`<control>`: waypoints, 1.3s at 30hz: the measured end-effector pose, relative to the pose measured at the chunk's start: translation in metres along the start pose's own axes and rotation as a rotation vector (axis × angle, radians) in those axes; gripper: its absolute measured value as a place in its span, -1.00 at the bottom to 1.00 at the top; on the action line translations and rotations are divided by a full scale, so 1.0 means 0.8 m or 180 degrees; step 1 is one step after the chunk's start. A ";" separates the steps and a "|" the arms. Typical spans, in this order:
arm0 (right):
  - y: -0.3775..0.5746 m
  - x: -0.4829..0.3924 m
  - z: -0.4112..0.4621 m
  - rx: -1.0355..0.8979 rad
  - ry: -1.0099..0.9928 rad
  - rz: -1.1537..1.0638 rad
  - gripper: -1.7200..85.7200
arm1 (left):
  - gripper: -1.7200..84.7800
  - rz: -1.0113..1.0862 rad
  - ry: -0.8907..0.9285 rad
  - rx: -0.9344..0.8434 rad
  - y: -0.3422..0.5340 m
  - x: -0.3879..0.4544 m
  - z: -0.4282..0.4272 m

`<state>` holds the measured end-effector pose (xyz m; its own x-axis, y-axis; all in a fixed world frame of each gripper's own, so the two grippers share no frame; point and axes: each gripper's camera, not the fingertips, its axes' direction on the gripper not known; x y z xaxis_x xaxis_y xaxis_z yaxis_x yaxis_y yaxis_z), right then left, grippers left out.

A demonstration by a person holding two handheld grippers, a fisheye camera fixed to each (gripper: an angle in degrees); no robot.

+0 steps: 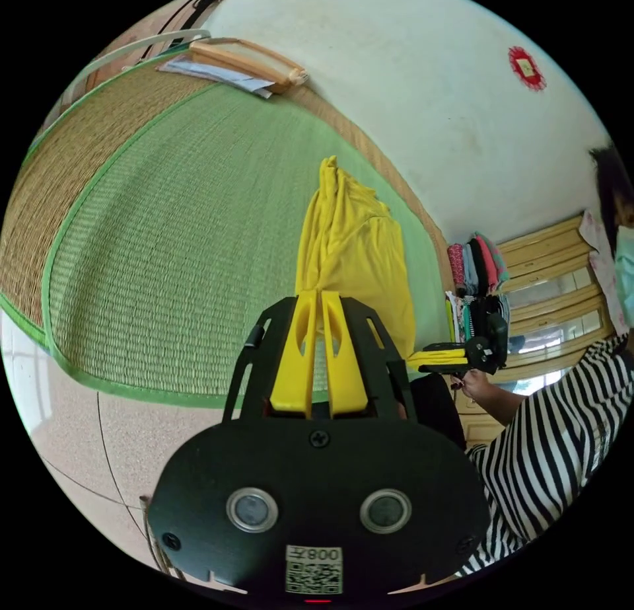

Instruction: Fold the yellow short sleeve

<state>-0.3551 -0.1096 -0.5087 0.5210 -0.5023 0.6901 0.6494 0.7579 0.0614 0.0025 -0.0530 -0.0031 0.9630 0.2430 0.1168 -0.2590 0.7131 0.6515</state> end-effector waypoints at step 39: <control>-0.010 0.091 0.037 0.0466 -0.0396 -0.0011 -0.95 | -0.93 0.0826 -0.0009 -0.0236 -0.172 0.136 -0.029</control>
<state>-0.3385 -0.1398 -0.4378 0.4405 -0.4567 0.7729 0.5588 0.8133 0.1620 0.1409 -0.1092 -0.0971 0.8638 0.4222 0.2748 -0.5018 0.6734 0.5428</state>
